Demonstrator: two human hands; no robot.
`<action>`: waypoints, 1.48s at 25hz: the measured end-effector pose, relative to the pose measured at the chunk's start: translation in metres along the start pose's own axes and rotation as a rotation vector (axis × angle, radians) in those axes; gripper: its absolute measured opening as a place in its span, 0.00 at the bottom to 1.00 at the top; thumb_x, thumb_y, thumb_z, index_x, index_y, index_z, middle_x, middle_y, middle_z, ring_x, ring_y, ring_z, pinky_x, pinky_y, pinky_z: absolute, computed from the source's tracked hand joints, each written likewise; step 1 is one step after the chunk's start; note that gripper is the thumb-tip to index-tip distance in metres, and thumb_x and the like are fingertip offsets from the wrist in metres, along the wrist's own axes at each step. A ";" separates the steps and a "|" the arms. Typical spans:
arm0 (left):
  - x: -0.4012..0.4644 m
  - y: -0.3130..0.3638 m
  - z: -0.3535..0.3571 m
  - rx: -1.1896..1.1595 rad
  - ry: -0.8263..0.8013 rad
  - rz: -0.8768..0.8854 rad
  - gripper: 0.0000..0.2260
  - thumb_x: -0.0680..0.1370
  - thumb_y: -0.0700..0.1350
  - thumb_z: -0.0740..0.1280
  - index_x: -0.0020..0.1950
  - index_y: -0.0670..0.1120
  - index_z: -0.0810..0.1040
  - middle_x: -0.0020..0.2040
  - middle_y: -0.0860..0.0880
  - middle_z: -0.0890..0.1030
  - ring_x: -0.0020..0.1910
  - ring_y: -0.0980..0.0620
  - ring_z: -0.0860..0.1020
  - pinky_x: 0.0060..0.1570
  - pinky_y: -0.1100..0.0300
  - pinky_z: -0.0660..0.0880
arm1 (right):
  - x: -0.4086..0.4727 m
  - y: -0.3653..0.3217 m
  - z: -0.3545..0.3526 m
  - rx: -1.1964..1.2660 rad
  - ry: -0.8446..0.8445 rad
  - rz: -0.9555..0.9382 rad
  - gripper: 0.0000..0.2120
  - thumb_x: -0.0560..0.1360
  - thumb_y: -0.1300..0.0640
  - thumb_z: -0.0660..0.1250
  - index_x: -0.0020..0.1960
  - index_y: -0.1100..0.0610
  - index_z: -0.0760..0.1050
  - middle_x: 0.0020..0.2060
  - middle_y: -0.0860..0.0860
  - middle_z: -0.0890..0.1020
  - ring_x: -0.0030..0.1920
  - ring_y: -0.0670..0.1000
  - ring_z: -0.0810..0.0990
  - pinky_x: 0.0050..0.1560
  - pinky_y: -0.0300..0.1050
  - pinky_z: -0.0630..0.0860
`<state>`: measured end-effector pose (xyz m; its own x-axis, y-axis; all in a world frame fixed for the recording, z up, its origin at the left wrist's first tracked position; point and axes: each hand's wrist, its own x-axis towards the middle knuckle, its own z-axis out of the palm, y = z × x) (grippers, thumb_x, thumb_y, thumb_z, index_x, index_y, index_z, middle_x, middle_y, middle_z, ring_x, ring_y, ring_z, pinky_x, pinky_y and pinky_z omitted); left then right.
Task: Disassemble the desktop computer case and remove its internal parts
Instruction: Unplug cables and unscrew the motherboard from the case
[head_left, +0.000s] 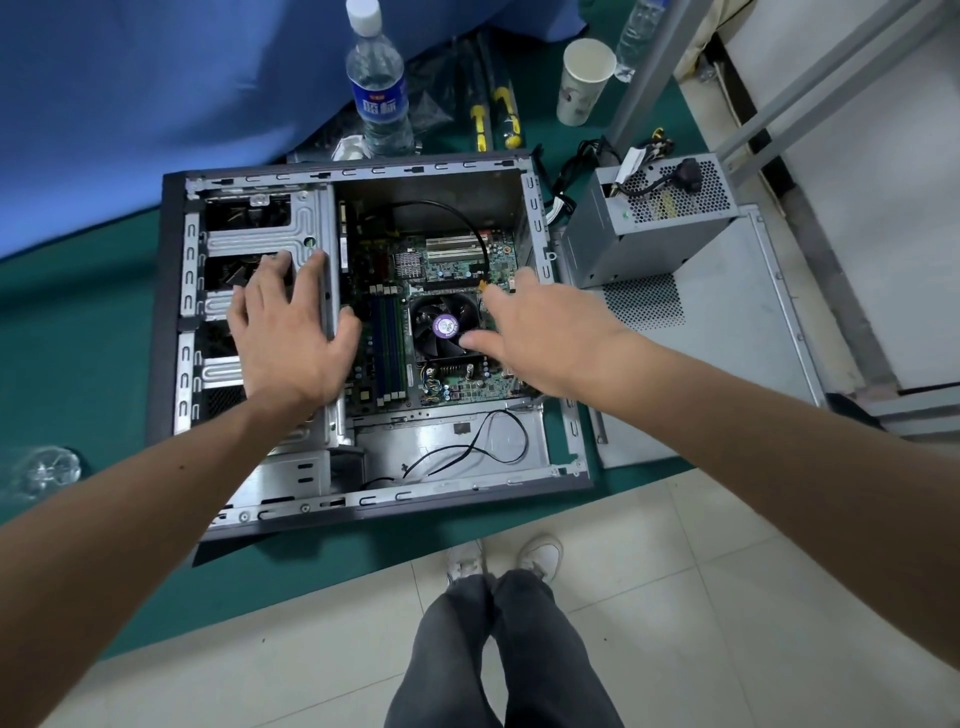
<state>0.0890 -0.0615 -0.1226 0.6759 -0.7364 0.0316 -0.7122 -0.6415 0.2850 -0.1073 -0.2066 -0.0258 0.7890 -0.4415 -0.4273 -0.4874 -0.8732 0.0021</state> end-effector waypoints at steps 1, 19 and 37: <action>0.000 0.000 0.000 0.004 -0.003 -0.002 0.28 0.76 0.58 0.55 0.75 0.51 0.63 0.74 0.41 0.63 0.75 0.43 0.59 0.74 0.42 0.52 | 0.002 -0.001 0.000 -0.013 0.011 -0.042 0.14 0.84 0.50 0.55 0.66 0.55 0.66 0.57 0.58 0.70 0.45 0.57 0.73 0.40 0.52 0.76; 0.002 -0.002 0.003 0.023 0.010 -0.012 0.29 0.76 0.59 0.54 0.76 0.52 0.62 0.73 0.42 0.64 0.74 0.45 0.59 0.74 0.43 0.53 | 0.026 0.019 -0.003 0.020 -0.046 -0.296 0.16 0.77 0.55 0.66 0.62 0.55 0.68 0.57 0.56 0.69 0.54 0.57 0.70 0.50 0.53 0.75; 0.004 -0.005 0.007 0.030 0.020 -0.007 0.28 0.75 0.59 0.55 0.75 0.53 0.62 0.73 0.42 0.64 0.73 0.45 0.60 0.73 0.43 0.54 | 0.035 0.024 -0.009 -0.088 -0.044 -0.398 0.13 0.80 0.60 0.60 0.63 0.55 0.68 0.49 0.53 0.67 0.43 0.54 0.68 0.37 0.48 0.66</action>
<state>0.0939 -0.0627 -0.1302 0.6844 -0.7275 0.0488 -0.7125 -0.6531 0.2566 -0.0876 -0.2447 -0.0324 0.8916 -0.0580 -0.4490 -0.1122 -0.9891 -0.0950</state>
